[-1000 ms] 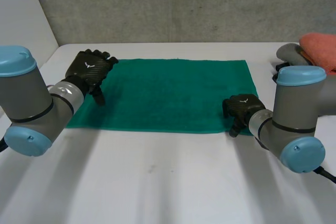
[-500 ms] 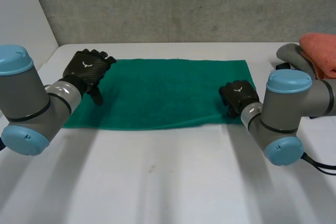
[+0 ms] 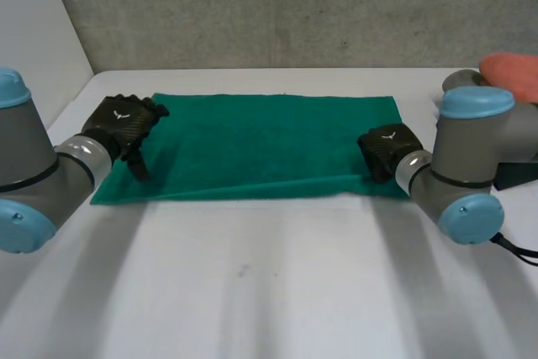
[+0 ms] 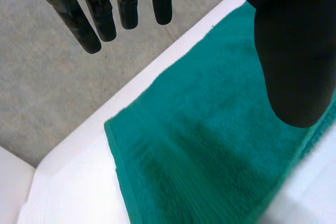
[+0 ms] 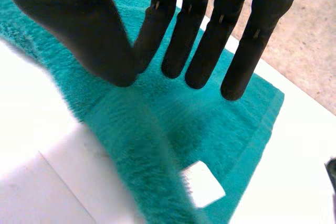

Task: Fold the laundry.

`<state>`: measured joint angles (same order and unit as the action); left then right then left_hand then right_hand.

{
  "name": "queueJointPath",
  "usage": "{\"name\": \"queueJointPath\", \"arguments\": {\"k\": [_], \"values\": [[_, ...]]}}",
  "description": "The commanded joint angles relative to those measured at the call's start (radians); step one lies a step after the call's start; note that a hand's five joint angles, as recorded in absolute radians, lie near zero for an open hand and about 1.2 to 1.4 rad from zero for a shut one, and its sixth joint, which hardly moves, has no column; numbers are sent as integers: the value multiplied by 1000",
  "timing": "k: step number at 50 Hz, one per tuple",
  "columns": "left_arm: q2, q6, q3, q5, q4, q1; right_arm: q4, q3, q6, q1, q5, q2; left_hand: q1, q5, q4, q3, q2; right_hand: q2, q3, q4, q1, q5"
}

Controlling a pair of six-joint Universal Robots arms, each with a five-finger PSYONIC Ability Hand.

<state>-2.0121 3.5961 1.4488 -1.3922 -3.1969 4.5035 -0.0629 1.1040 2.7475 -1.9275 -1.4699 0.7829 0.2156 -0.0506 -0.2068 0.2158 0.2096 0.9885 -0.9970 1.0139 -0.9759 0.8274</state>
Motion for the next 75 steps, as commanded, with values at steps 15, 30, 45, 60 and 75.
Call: {"name": "queueJointPath", "arguments": {"k": [15, 30, 45, 60, 75], "values": [[-1, -2, -5, 32, 19, 25, -102, 178, -11, 50, 71, 122, -41, 51, 32, -41, -35, -406, 414, -431, 393, -419], [-2, -5, -5, 39, 17, 28, 86, 237, -60, 59, 51, 62, -41, 51, 32, -41, -35, -306, 315, -331, 294, -320], [-1, -11, -7, 39, 15, 23, 156, 168, -66, 45, 34, 7, -41, 51, 32, -41, -35, -262, 271, -287, 249, -275], [-4, -11, -7, 36, 15, 26, 144, 7, -68, 30, 23, -83, -41, 51, 32, -41, -35, 144, -135, 119, -156, 130], [-22, 55, 19, -2, 54, 62, -17, 37, -58, -4, 40, 119, -41, 51, 32, -41, -35, 408, -399, 382, -420, 394]]}}
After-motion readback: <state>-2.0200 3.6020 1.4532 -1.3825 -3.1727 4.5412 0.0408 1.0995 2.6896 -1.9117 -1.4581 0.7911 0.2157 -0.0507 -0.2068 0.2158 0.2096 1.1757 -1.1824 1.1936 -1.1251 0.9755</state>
